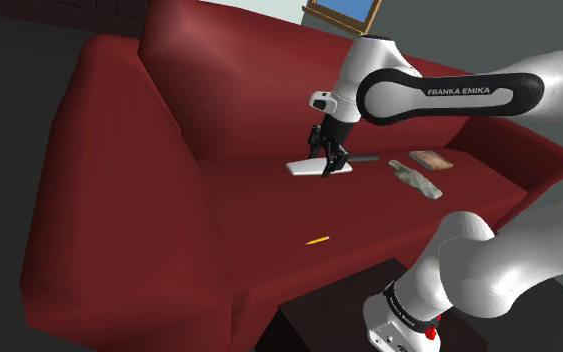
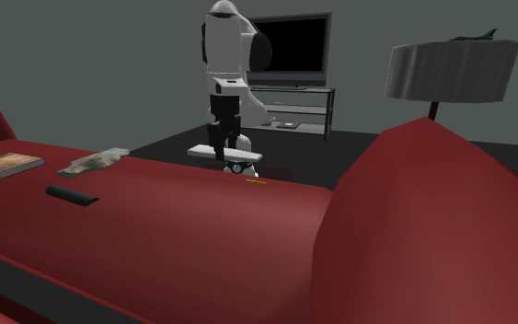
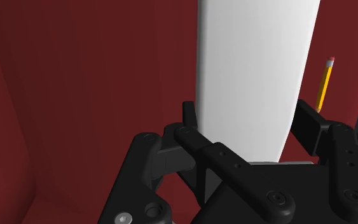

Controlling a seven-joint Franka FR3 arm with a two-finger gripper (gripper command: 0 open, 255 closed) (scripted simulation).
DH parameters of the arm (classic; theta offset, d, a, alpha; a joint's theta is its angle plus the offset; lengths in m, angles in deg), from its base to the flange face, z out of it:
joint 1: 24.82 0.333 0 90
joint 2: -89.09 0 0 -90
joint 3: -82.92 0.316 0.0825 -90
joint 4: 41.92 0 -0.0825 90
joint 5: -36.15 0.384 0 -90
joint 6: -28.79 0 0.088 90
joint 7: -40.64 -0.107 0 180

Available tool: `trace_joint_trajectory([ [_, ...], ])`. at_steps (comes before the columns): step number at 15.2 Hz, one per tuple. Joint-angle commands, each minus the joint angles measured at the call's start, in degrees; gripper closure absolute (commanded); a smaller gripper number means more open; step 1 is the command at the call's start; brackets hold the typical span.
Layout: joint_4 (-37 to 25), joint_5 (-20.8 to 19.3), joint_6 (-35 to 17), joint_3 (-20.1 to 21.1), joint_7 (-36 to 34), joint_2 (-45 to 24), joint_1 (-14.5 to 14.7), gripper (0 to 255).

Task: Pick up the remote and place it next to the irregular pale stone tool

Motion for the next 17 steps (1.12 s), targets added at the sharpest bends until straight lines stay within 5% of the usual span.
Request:
trace_joint_trajectory([
  [1, 2.5, -1.4, 1.3, -1.2, 1.7, 4.0, -1.5, 255],
  [17, 13.9, -15.9, 12.4, -14.1, 19.9, 28.3, -17.3, 255],
])
